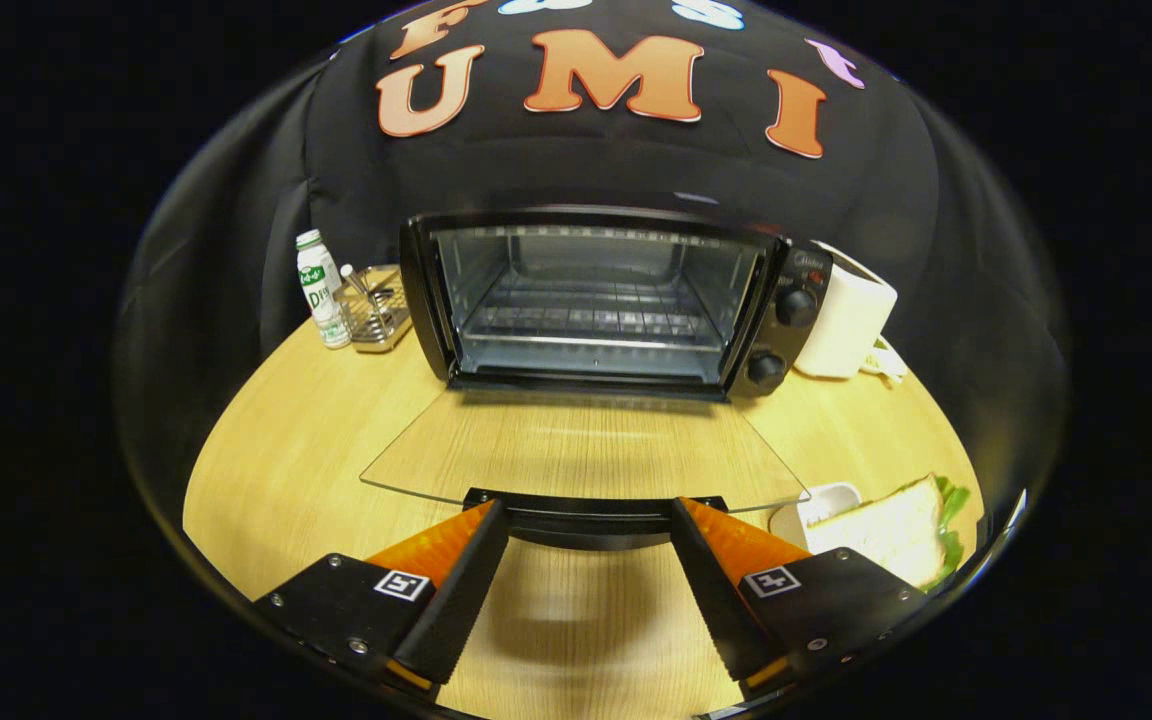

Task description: Open the toaster oven, put the food inside, and close the toaster oven door.

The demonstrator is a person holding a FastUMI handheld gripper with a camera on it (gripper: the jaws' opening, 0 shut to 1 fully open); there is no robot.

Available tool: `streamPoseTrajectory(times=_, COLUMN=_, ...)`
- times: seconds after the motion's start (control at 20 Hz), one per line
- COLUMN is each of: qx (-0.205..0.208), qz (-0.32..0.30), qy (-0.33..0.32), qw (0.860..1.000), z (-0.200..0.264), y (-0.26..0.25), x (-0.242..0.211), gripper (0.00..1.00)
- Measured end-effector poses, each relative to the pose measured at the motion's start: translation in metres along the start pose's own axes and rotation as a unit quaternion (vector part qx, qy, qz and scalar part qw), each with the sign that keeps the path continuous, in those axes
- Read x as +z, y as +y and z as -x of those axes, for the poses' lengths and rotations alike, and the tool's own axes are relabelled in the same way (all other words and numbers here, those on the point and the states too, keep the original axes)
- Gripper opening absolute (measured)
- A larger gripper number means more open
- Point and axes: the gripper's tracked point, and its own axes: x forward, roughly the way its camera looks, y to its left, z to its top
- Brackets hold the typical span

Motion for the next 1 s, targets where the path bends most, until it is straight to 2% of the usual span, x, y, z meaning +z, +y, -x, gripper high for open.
streamPoseTrajectory(times=0.3, qx=0.003, qz=-0.007, qy=0.03, qw=1.0, z=-0.015, y=0.004, x=-0.031, gripper=0.99)
streamPoseTrajectory(times=0.45, qx=0.025, qz=-0.035, qy=0.005, qw=0.999, z=-0.004, y=0.005, x=-0.015, gripper=0.99)
streamPoseTrajectory(times=0.8, qx=0.02, qz=-0.043, qy=-0.073, qw=0.996, z=0.049, y=-0.044, x=0.069, gripper=0.99)
streamPoseTrajectory(times=1.0, qx=0.034, qz=-0.024, qy=-0.058, qw=0.997, z=0.074, y=-0.093, x=0.076, gripper=0.99)
